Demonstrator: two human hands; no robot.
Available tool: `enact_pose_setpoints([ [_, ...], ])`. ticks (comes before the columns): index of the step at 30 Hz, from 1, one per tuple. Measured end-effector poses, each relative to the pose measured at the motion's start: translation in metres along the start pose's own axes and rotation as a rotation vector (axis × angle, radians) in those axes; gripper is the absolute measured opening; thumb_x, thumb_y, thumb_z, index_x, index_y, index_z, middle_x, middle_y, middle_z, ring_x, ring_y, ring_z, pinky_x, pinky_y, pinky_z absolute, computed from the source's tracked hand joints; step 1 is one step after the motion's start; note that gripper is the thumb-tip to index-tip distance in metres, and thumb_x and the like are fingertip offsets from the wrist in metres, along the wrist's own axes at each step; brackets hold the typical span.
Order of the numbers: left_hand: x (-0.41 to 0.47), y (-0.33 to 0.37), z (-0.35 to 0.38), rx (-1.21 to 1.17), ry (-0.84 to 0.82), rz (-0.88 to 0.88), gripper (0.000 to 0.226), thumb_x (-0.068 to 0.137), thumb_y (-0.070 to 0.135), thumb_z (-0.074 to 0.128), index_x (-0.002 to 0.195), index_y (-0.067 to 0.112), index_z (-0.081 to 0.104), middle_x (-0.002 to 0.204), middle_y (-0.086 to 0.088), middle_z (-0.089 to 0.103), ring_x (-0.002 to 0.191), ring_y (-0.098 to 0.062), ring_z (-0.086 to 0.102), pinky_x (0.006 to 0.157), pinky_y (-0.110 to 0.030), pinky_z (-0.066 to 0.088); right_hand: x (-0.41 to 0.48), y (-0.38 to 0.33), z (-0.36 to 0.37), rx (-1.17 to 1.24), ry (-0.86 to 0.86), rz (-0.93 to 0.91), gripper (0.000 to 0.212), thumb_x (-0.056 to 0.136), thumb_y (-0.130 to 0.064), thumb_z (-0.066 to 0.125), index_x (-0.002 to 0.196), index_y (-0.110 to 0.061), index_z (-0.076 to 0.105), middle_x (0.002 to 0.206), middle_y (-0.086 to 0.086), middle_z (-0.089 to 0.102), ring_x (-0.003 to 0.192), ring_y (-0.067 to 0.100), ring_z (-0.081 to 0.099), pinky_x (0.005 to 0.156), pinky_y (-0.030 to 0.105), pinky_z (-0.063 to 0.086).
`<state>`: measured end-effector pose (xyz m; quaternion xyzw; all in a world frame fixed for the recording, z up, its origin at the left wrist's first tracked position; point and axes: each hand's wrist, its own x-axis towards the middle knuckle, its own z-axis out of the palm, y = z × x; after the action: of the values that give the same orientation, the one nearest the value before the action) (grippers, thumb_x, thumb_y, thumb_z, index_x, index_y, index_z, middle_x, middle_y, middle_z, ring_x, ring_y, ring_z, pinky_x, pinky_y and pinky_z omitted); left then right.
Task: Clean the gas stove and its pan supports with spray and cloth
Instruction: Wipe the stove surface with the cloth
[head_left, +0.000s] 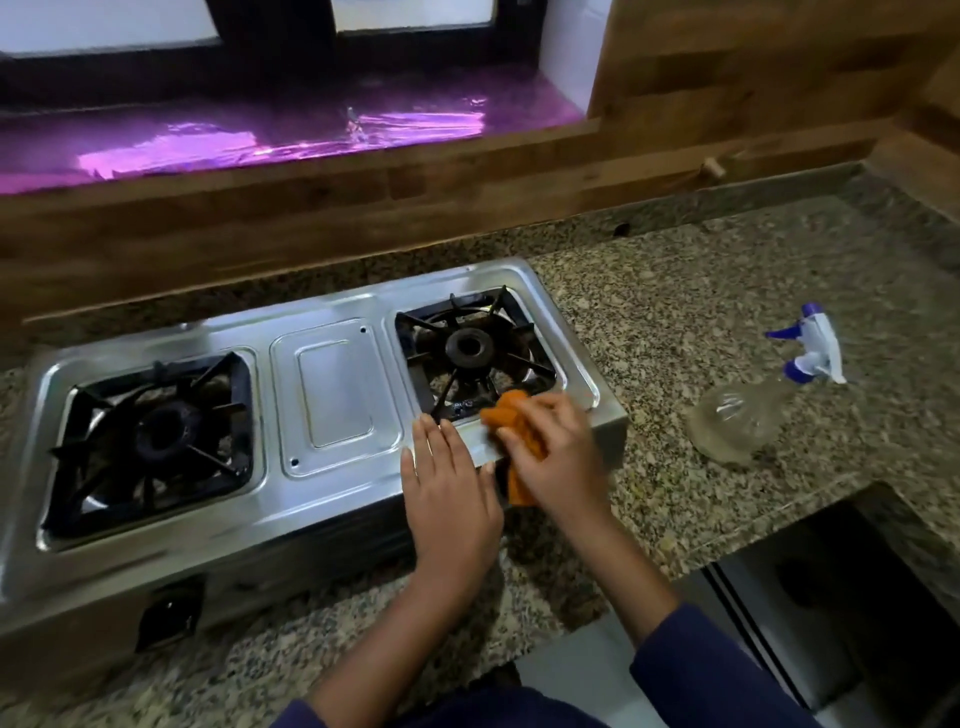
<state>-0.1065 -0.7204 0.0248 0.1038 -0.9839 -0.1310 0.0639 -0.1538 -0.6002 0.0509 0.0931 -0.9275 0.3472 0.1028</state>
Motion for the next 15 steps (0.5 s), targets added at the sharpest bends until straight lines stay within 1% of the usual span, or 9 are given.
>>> enact_pose_setpoints([
  [2, -0.002, -0.001, 0.001, 0.019, 0.018, 0.006, 0.064, 0.092, 0.034, 0.029, 0.140, -0.005, 0.044, 0.150, -0.025, 0.036, 0.144, -0.036, 0.030, 0.115, -0.049, 0.024, 0.003, -0.011, 0.010, -0.124, -0.116, -0.142, 0.033, 0.090, -0.034, 0.062, 0.122, -0.026, 0.066, 0.121, -0.002, 0.053, 0.111, 0.017, 0.047, 0.084, 0.028, 0.050],
  [3, -0.002, -0.001, 0.002, 0.030, 0.022, 0.006, 0.063, 0.092, 0.034, 0.028, 0.140, -0.004, 0.045, 0.151, -0.024, 0.036, 0.144, -0.035, 0.030, 0.115, -0.050, 0.026, 0.004, -0.013, 0.011, -0.165, -0.136, -0.178, 0.030, 0.090, -0.033, 0.061, 0.119, -0.027, 0.067, 0.121, -0.003, 0.054, 0.110, 0.018, 0.047, 0.081, 0.031, 0.052],
  [5, -0.002, -0.003, 0.002, 0.034, 0.017, 0.007, 0.064, 0.094, 0.036, 0.026, 0.144, -0.002, 0.041, 0.153, -0.023, 0.033, 0.145, -0.034, 0.027, 0.116, -0.050, 0.027, 0.010, -0.007, 0.006, -0.191, -0.144, -0.176, 0.028, 0.089, -0.031, 0.061, 0.116, -0.028, 0.069, 0.120, -0.004, 0.054, 0.109, 0.018, 0.047, 0.077, 0.032, 0.051],
  [6, -0.003, -0.003, 0.002, 0.031, 0.012, 0.009, 0.065, 0.095, 0.038, 0.025, 0.146, -0.001, 0.038, 0.154, -0.022, 0.030, 0.146, -0.033, 0.024, 0.117, -0.050, 0.025, 0.013, 0.000, -0.001, -0.197, -0.135, -0.151, 0.027, 0.089, -0.030, 0.062, 0.115, -0.029, 0.069, 0.119, -0.004, 0.055, 0.109, 0.018, 0.047, 0.076, 0.030, 0.050],
  [8, -0.003, -0.003, 0.004, 0.033, 0.006, 0.013, 0.066, 0.097, 0.040, 0.022, 0.148, 0.001, 0.034, 0.157, -0.021, 0.026, 0.148, -0.032, 0.020, 0.118, -0.050, 0.023, 0.020, 0.023, -0.020, -0.224, -0.076, -0.026, 0.025, 0.090, -0.027, 0.062, 0.114, -0.027, 0.068, 0.119, -0.002, 0.053, 0.110, 0.019, 0.046, 0.075, 0.025, 0.047],
  [10, -0.003, -0.002, 0.004, 0.032, 0.011, 0.010, 0.066, 0.098, 0.042, 0.021, 0.149, 0.002, 0.032, 0.157, -0.020, 0.024, 0.149, -0.031, 0.017, 0.119, -0.049, 0.021, 0.030, 0.046, -0.042, -0.237, 0.004, 0.148, 0.027, 0.091, -0.026, 0.062, 0.117, -0.022, 0.068, 0.119, 0.003, 0.050, 0.110, 0.021, 0.045, 0.079, 0.025, 0.045],
  [11, -0.003, -0.002, 0.004, 0.030, 0.016, 0.012, 0.065, 0.098, 0.042, 0.021, 0.149, 0.002, 0.032, 0.157, -0.020, 0.025, 0.148, -0.032, 0.018, 0.119, -0.050, 0.021, 0.034, 0.053, -0.050, -0.242, 0.032, 0.207, 0.029, 0.092, -0.026, 0.062, 0.119, -0.020, 0.068, 0.119, 0.005, 0.050, 0.111, 0.022, 0.045, 0.081, 0.027, 0.045],
  [13, -0.004, 0.003, 0.005, 0.023, 0.035, 0.046, 0.064, 0.098, 0.042, 0.024, 0.147, 0.002, 0.036, 0.156, -0.019, 0.028, 0.147, -0.031, 0.022, 0.118, -0.049, 0.022, 0.041, 0.057, -0.058, -0.254, 0.067, 0.219, 0.030, 0.092, -0.026, 0.062, 0.119, -0.016, 0.068, 0.118, 0.006, 0.050, 0.111, 0.023, 0.045, 0.084, 0.028, 0.044],
  [15, -0.005, 0.009, 0.008, 0.018, 0.034, 0.109, 0.062, 0.098, 0.040, 0.026, 0.145, 0.002, 0.040, 0.155, -0.017, 0.033, 0.145, -0.030, 0.028, 0.118, -0.047, 0.023, 0.040, 0.044, -0.055, -0.218, 0.072, 0.137, 0.029, 0.091, -0.024, 0.064, 0.118, -0.016, 0.068, 0.117, 0.006, 0.051, 0.111, 0.022, 0.045, 0.084, 0.027, 0.042],
])
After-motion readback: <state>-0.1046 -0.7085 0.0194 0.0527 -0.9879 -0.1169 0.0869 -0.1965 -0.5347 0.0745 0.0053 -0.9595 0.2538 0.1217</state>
